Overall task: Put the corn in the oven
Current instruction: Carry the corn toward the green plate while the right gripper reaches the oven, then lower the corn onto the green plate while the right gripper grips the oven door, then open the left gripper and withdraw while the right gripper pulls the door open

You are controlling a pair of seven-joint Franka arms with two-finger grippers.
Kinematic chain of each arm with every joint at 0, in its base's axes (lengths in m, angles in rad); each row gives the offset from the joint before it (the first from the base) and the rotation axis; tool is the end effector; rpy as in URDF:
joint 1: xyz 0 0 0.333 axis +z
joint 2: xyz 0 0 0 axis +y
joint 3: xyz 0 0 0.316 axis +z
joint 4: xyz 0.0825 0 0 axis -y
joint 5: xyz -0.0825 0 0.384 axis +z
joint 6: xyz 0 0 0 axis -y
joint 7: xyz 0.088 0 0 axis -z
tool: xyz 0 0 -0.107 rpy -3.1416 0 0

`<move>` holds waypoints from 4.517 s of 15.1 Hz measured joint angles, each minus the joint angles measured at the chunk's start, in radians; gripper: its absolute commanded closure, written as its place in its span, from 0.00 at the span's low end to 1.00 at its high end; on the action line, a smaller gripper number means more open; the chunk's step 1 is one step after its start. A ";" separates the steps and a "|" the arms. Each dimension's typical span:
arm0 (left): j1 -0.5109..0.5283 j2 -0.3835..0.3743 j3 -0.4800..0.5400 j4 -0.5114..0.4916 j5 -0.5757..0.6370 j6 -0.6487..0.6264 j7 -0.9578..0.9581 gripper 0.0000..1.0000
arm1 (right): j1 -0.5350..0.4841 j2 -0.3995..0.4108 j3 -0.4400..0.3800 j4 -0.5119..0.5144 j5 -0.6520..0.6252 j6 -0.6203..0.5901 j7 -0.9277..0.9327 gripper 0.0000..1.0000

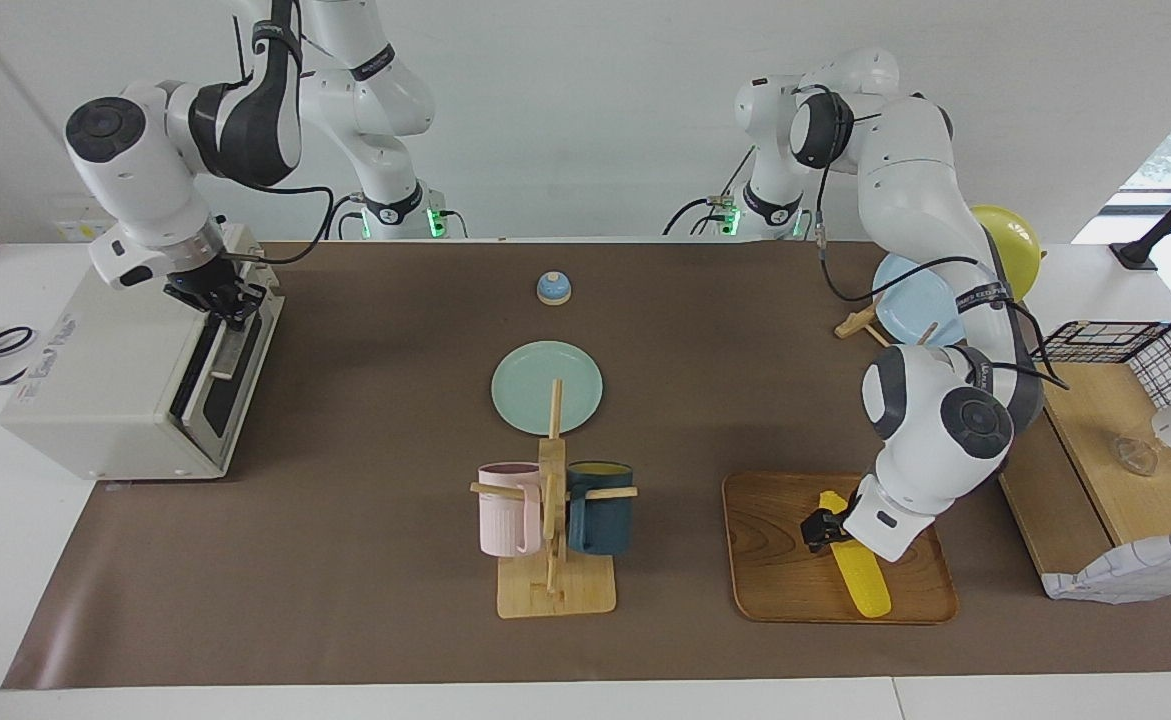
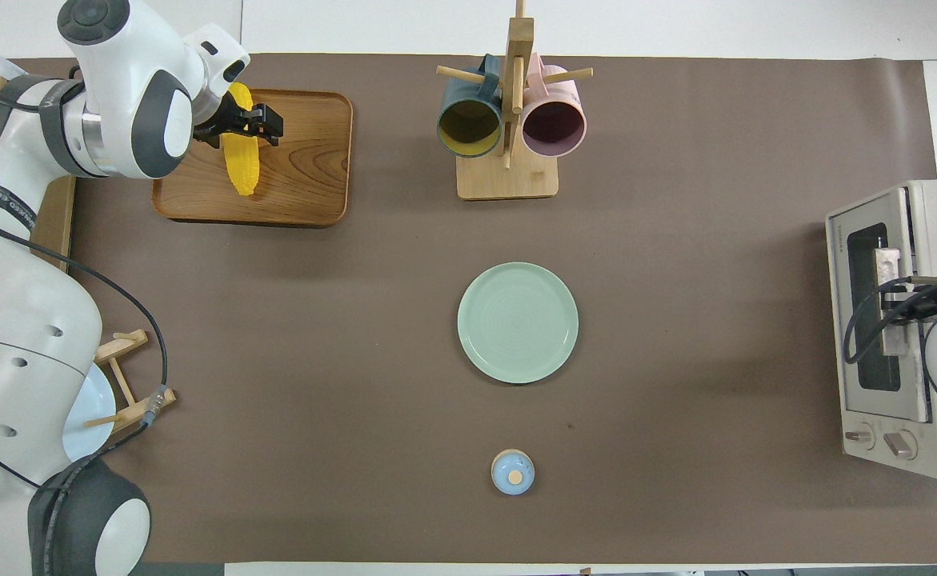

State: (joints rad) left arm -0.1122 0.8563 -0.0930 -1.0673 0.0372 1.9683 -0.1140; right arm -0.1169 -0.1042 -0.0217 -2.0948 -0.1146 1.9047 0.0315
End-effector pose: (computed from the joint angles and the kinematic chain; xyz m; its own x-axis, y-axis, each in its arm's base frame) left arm 0.7630 -0.1319 0.3211 0.9966 -0.0702 0.0432 -0.0719 -0.9966 0.0404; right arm 0.5061 -0.0792 0.4609 0.9877 -0.1312 -0.0844 -0.1222 -0.9870 0.1049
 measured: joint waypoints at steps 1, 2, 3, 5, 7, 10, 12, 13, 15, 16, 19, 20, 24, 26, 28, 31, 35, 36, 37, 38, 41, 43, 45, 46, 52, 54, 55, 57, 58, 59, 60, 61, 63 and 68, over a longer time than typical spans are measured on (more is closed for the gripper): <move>0.000 0.000 0.000 0.000 0.000 0.000 0.007 0.03 | 0.013 0.003 0.003 -0.010 0.018 0.019 0.005 1.00; 0.000 0.001 0.000 0.000 0.000 0.000 0.012 0.03 | 0.029 0.013 0.005 -0.022 0.039 0.048 0.008 1.00; 0.000 0.002 0.000 0.000 0.001 0.000 0.015 0.03 | 0.047 0.028 0.008 -0.033 0.060 0.078 0.021 1.00; 0.000 0.006 0.000 0.000 0.003 0.001 0.017 0.03 | 0.081 0.075 0.016 -0.054 0.084 0.153 0.053 1.00; 0.000 0.010 0.000 0.000 0.004 0.002 0.018 0.03 | 0.105 0.119 0.019 -0.082 0.089 0.242 0.066 1.00; 0.000 0.012 0.001 0.000 0.005 0.002 0.023 0.36 | 0.114 0.146 0.026 -0.106 0.092 0.299 0.070 1.00; 0.000 0.012 0.001 0.000 0.005 0.002 0.027 0.87 | 0.114 0.152 0.027 -0.113 0.095 0.317 0.070 1.00; 0.000 0.012 0.001 0.000 0.006 0.002 0.030 1.00 | 0.115 0.158 0.028 -0.121 0.100 0.334 0.070 1.00; 0.000 0.012 0.001 0.001 0.006 0.002 0.033 1.00 | 0.115 0.179 0.029 -0.136 0.119 0.373 0.070 1.00; 0.000 0.012 0.001 0.001 0.006 0.002 0.034 1.00 | 0.115 0.194 0.029 -0.138 0.128 0.386 0.072 1.00; 0.000 0.009 0.000 0.003 0.006 0.002 0.034 1.00 | 0.118 0.224 0.029 -0.138 0.132 0.408 0.078 1.00; 0.000 0.001 -0.001 0.002 0.006 0.000 0.034 1.00 | 0.119 0.228 0.029 -0.138 0.132 0.410 0.080 1.00; -0.002 -0.153 -0.010 -0.085 -0.029 -0.071 -0.028 1.00 | 0.128 0.231 0.025 -0.145 0.127 0.430 0.119 1.00; -0.012 -0.292 -0.014 -0.200 -0.077 -0.099 -0.078 1.00 | 0.160 0.231 0.019 -0.150 0.126 0.458 0.162 1.00; -0.046 -0.440 -0.021 -0.342 -0.105 -0.112 -0.160 1.00 | 0.210 0.231 0.018 -0.146 0.126 0.471 0.215 1.00; -0.180 -0.604 -0.027 -0.535 -0.114 -0.110 -0.325 1.00 | 0.260 0.231 0.017 -0.122 0.126 0.473 0.253 1.00; -0.402 -0.664 -0.029 -0.679 -0.114 0.012 -0.534 1.00 | 0.258 0.232 0.010 -0.092 0.126 0.451 0.254 0.78; -0.443 -0.670 -0.029 -0.717 -0.114 0.071 -0.568 1.00 | 0.258 0.232 0.009 -0.078 0.125 0.426 0.254 0.76; -0.480 -0.671 -0.029 -0.751 -0.114 0.129 -0.595 1.00 | 0.257 0.232 0.008 -0.058 0.125 0.390 0.254 0.67; -0.510 -0.669 -0.029 -0.779 -0.114 0.178 -0.616 1.00 | 0.255 0.232 0.008 -0.034 0.125 0.350 0.254 0.60; -0.563 -0.643 -0.027 -0.817 -0.127 0.283 -0.637 1.00 | 0.244 0.233 0.002 0.022 0.125 0.267 0.254 0.32; -0.587 -0.603 -0.026 -0.821 -0.131 0.347 -0.649 1.00 | 0.237 0.234 0.001 0.031 0.124 0.258 0.254 0.32; -0.602 -0.557 -0.025 -0.817 -0.132 0.393 -0.653 1.00 | 0.237 0.236 0.001 0.031 0.124 0.258 0.254 0.30; -0.607 -0.535 -0.025 -0.809 -0.132 0.404 -0.653 1.00 | 0.238 0.238 0.001 0.031 0.124 0.258 0.254 0.16; -0.629 -0.484 -0.023 -0.791 -0.132 0.441 -0.653 0.96 | 0.241 0.242 0.001 0.033 0.123 0.258 0.252 0.14; -0.629 -0.479 -0.021 -0.792 -0.132 0.444 -0.653 0.00 | 0.241 0.242 0.001 0.034 0.123 0.259 0.250 0.02; -0.629 -0.476 -0.020 -0.792 -0.132 0.444 -0.653 0.00 | 0.241 0.243 0.001 0.034 0.123 0.260 0.250 0.00; -0.629 -0.476 -0.018 -0.792 -0.132 0.444 -0.653 0.00 | 0.241 0.243 0.001 0.034 0.123 0.262 0.250 0.00; -0.628 -0.476 -0.014 -0.791 -0.132 0.443 -0.653 0.00 | 0.241 0.243 0.001 0.034 0.122 0.262 0.249 0.00; -0.626 -0.479 -0.010 -0.790 -0.132 0.436 -0.652 0.00 | 0.241 0.244 0.001 0.034 0.122 0.262 0.249 0.00; -0.618 -0.487 -0.005 -0.786 -0.132 0.419 -0.648 0.00 | 0.241 0.244 0.001 0.034 0.122 0.262 0.249 0.00; -0.600 -0.504 -0.002 -0.779 -0.132 0.388 -0.637 0.00 | 0.241 0.244 0.001 0.034 0.122 0.261 0.249 0.00; -0.533 -0.565 0.003 -0.758 -0.132 0.286 -0.594 0.00 | 0.244 0.244 0.002 0.034 0.122 0.258 0.249 0.00; -0.290 -0.747 0.014 -0.721 -0.128 0.021 -0.418 0.00 | 0.291 0.245 0.021 0.063 0.122 0.236 0.301 0.00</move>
State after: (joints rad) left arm -0.4025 0.1088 -0.0788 -1.7882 -0.0911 1.9895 -0.5323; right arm 0.1737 0.1412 -0.0006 -2.0313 0.0076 2.1408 0.3323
